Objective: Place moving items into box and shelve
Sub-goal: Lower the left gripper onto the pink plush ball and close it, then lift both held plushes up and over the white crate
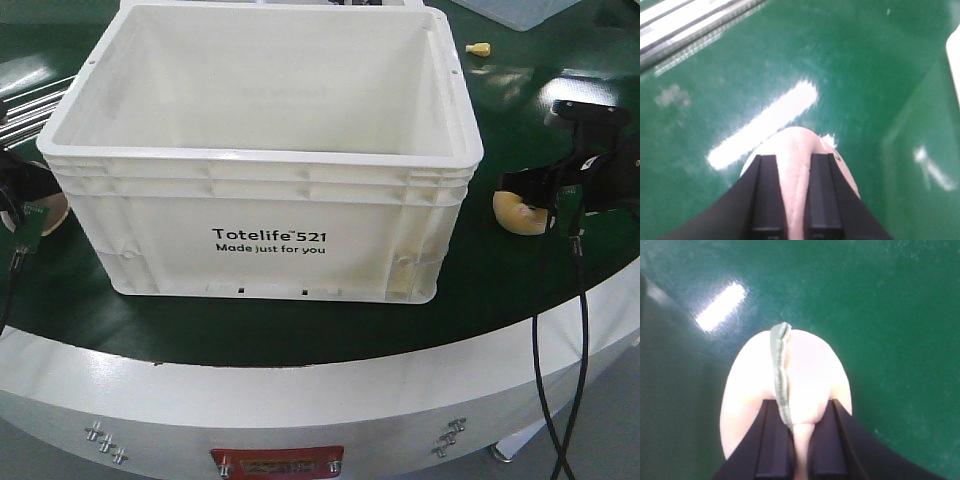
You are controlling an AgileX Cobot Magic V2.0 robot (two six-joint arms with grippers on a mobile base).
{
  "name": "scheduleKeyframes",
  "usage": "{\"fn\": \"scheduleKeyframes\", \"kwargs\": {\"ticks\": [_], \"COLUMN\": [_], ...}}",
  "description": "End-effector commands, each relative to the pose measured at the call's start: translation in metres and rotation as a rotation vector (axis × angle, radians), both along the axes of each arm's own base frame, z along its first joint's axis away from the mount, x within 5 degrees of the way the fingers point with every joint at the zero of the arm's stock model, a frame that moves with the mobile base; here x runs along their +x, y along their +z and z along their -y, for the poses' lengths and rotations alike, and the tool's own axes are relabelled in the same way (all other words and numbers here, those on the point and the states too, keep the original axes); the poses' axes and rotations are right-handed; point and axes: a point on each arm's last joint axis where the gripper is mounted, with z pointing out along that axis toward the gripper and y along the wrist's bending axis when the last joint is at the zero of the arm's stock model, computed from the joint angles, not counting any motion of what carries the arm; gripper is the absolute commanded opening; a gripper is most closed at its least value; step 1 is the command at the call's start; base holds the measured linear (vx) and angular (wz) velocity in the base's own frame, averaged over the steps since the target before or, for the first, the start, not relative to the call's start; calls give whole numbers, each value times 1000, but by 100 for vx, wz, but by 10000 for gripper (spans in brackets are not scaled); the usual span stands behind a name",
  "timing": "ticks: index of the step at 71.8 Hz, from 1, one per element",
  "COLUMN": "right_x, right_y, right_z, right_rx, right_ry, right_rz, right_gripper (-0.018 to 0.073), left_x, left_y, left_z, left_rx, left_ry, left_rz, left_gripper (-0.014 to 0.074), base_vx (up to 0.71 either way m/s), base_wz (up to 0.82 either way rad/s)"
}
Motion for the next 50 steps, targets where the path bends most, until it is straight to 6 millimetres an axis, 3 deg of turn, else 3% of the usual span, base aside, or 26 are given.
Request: {"fn": "scheduleKeyframes", "kwargs": {"ticks": [1,29,50], "right_x": [5,-11,-38], "right_y": [38,99,154], "right_z": [2,2,1], "right_rx": [-47,-102,-146], "right_ry": [26,52,65], "right_rz": [175,384,561], "right_gripper": [-15,-15,-15], "left_x": [1,-16,-42], "left_y": [41,100,150], "left_z": [-1,1,5], "left_rx": [14,47,72], "left_ry": [14,15,16], "left_rz": [185,416,599], "left_gripper": [-28,-28,-28], "base_vx": [0,0,0], "base_wz": [0,0,0]}}
